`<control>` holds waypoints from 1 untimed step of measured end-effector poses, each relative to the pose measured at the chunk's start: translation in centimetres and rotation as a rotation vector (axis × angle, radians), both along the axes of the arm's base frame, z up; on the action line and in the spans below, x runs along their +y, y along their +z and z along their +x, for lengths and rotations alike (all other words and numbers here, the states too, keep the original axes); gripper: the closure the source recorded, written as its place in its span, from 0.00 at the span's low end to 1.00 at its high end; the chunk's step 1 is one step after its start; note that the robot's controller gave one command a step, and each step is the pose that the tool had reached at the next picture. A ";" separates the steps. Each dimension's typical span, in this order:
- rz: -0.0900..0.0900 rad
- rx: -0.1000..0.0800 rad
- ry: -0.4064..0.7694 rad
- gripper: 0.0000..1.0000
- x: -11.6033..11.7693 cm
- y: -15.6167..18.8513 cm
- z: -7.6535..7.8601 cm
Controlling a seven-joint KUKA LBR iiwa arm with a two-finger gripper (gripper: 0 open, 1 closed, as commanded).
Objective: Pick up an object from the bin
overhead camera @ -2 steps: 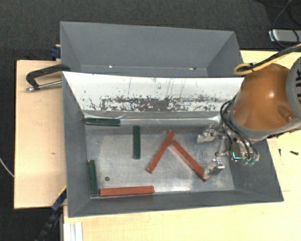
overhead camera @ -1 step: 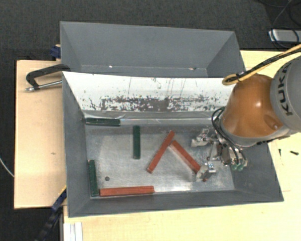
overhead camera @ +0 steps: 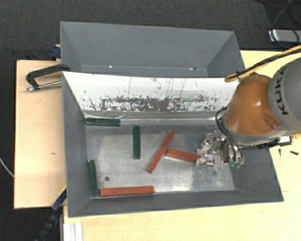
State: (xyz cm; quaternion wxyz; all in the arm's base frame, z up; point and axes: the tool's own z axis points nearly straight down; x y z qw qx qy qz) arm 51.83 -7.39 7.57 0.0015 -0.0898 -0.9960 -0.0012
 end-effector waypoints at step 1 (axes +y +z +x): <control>0.000 -0.001 0.000 1.00 0.0 0.0 0.0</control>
Offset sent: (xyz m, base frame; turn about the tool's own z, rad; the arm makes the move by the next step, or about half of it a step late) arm -0.0025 -0.0119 0.1624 0.0441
